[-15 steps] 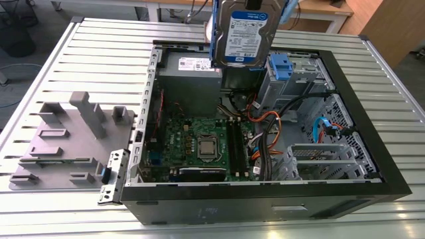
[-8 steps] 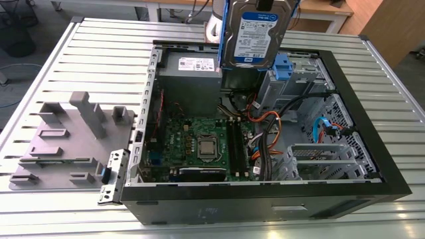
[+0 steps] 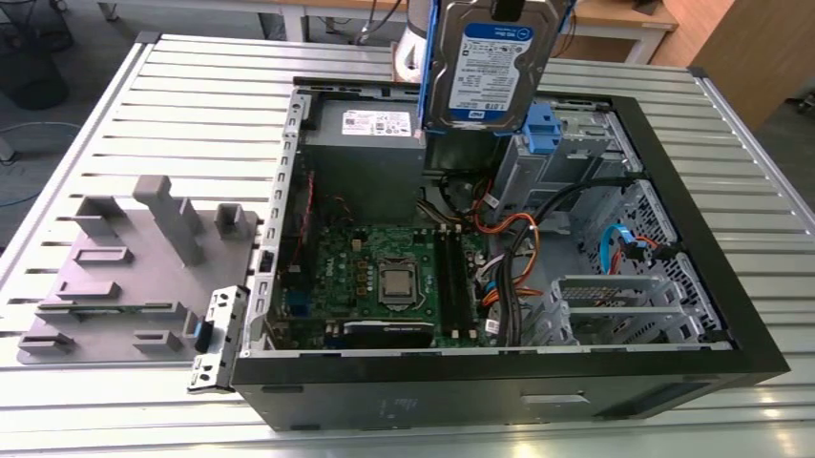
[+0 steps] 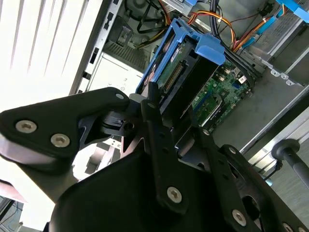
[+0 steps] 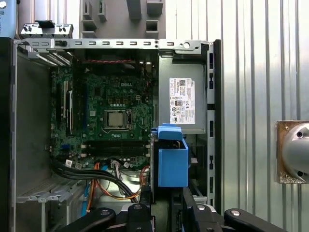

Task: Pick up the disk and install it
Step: 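Pick up the disk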

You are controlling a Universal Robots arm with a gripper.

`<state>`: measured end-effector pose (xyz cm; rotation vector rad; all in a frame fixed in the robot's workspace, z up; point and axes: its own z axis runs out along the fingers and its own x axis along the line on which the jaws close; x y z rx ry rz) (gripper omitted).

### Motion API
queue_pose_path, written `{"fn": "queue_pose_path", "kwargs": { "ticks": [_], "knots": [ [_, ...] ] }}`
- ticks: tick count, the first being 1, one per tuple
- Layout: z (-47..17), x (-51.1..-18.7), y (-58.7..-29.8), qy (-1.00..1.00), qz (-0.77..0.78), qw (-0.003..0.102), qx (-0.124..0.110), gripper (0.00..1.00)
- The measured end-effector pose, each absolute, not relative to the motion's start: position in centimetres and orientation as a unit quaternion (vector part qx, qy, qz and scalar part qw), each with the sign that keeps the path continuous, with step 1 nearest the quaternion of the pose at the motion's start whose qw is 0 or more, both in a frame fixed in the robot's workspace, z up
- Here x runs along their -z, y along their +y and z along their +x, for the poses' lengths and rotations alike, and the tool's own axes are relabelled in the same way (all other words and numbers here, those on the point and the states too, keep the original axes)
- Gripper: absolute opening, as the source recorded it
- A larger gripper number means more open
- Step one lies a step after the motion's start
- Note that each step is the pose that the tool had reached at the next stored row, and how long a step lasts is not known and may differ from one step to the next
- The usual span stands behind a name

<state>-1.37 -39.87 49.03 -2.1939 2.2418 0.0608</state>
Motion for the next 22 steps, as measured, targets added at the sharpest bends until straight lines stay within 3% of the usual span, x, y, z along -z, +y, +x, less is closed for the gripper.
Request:
{"fn": "queue_pose_path", "kwargs": {
  "ticks": [22],
  "knots": [
    [-1.4,-49.0,-42.7,0.715,-0.699,-0.001,-0.016,0.35]
  ]
}}
